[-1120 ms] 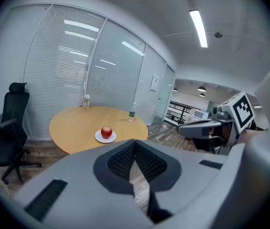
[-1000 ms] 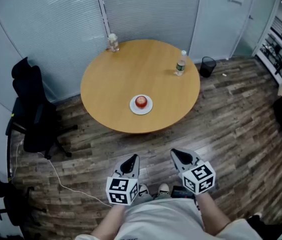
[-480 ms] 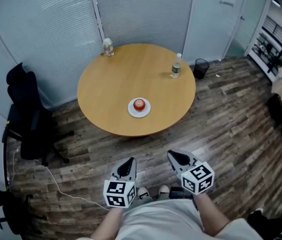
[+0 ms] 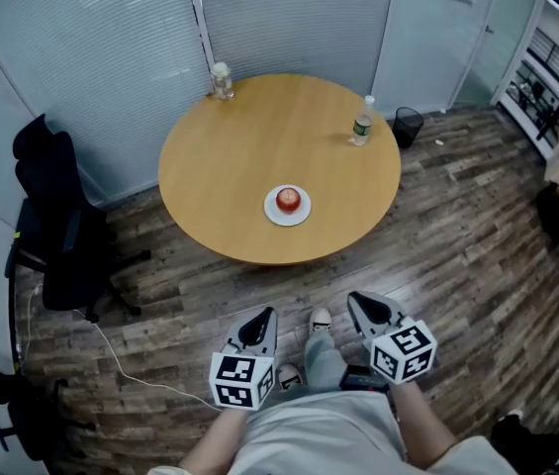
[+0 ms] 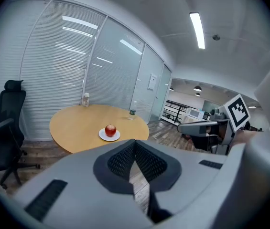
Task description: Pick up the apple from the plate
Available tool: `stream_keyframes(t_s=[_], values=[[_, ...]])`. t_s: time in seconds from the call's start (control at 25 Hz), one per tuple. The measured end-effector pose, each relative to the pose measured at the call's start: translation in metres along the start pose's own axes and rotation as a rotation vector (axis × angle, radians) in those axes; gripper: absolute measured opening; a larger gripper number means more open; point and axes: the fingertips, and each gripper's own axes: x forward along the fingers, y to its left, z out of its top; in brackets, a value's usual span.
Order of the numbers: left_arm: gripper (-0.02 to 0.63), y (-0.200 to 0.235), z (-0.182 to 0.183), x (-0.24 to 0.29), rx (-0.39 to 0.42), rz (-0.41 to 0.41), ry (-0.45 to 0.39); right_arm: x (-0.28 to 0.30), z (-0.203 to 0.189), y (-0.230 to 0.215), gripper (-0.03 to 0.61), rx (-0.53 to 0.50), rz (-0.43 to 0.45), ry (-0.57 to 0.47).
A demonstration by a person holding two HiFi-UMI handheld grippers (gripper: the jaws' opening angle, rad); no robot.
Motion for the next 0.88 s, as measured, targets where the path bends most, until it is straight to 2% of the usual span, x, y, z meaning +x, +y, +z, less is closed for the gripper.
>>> stream_keyframes(t_s=[0.28, 0.64, 0.88], values=[[0.005, 0.023, 0.024, 0.046, -0.011, 0.028, -0.002, 0.050, 0.022, -0.031, 0.031, -0.015, 0.038, 0.001], [0.005, 0.069, 0.092, 0.139, -0.011, 0.113, -0.024, 0.140, 0.091, -0.104, 0.031, -0.063, 0.095, 0.004], [0.005, 0.080, 0.120, 0.180, -0.028, 0.144, -0.045, 0.177, 0.112, -0.133, 0.031, -0.075, 0.133, 0.028]])
